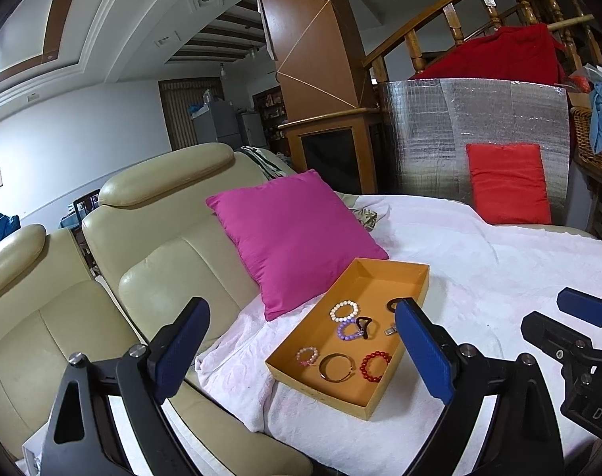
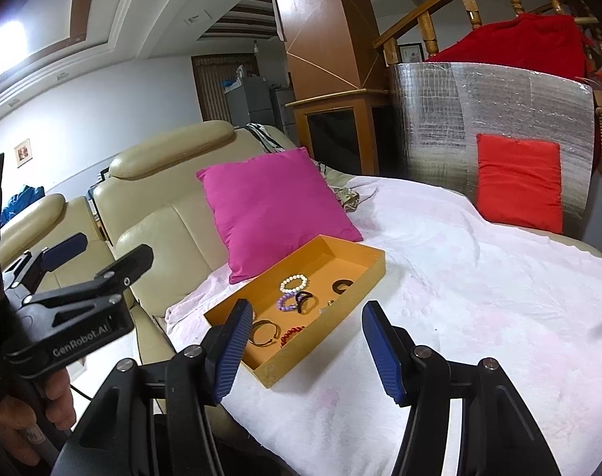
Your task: Organize jewelry
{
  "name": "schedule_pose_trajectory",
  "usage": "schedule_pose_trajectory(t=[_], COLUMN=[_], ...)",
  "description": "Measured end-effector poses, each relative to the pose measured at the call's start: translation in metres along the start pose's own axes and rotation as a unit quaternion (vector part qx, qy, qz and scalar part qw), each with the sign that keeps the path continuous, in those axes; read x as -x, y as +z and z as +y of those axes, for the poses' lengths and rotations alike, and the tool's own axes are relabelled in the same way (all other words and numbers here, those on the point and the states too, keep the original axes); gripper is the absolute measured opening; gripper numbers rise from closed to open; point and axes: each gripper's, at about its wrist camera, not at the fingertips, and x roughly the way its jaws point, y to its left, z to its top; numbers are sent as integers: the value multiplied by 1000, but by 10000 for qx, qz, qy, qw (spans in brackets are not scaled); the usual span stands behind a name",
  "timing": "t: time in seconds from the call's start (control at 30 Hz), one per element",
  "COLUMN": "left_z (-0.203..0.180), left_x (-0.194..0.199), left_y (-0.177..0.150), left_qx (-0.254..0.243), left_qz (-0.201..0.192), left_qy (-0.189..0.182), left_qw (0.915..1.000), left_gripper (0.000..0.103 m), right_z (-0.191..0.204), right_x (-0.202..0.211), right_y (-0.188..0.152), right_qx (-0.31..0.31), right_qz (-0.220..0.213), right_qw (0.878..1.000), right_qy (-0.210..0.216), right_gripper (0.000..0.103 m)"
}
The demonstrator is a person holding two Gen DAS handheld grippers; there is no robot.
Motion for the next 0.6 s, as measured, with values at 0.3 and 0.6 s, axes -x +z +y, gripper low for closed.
schedule_pose_trajectory(t=[0.3, 0.6], left_z=[12, 11], left_x=[-8, -10], left_y=[-3, -4], left_qx=[87, 46], left_qz=[45, 80], left_qy=[86, 94], left_qw=[9999, 9999], left_gripper=[94, 95], right_z=[9, 11], right_x=[-7, -10], right_y=[1, 1], right_qx=[56, 80], right_qz=[54, 60], right_qw=[10000, 9999], right_qy=[12, 26], right_gripper=[62, 62])
